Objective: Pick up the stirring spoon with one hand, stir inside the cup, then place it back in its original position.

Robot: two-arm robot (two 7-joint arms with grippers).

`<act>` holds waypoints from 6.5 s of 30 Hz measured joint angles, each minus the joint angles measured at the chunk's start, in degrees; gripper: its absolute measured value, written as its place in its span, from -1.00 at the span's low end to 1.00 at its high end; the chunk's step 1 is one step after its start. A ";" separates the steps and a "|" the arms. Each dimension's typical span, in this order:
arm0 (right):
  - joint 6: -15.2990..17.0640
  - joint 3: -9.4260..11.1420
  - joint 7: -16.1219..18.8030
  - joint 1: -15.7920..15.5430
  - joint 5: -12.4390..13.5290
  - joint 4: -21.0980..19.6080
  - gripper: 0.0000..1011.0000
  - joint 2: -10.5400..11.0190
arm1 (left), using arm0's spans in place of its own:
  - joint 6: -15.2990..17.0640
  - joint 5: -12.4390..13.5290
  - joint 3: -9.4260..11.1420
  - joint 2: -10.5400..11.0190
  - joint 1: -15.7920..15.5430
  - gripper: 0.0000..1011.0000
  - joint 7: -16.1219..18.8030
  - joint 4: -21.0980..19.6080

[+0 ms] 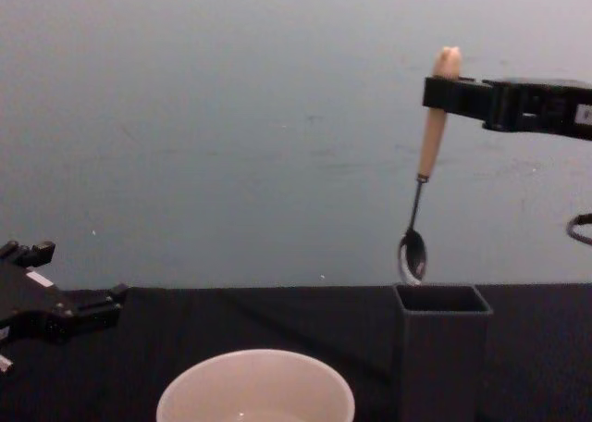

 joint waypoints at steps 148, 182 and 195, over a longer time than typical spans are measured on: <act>-17.24 -9.28 8.29 -3.25 -10.27 15.43 -0.61 -7.27 | 0.00 0.00 0.00 0.00 0.00 0.98 0.00 0.00; -17.24 -12.64 8.51 -2.19 -10.84 15.73 -0.61 -8.98 | 0.00 0.00 0.00 0.00 0.00 0.98 0.00 0.00; -18.10 -11.84 6.56 0.24 -12.41 19.50 -0.61 -11.39 | 0.00 0.00 0.00 0.00 0.00 0.98 0.00 0.00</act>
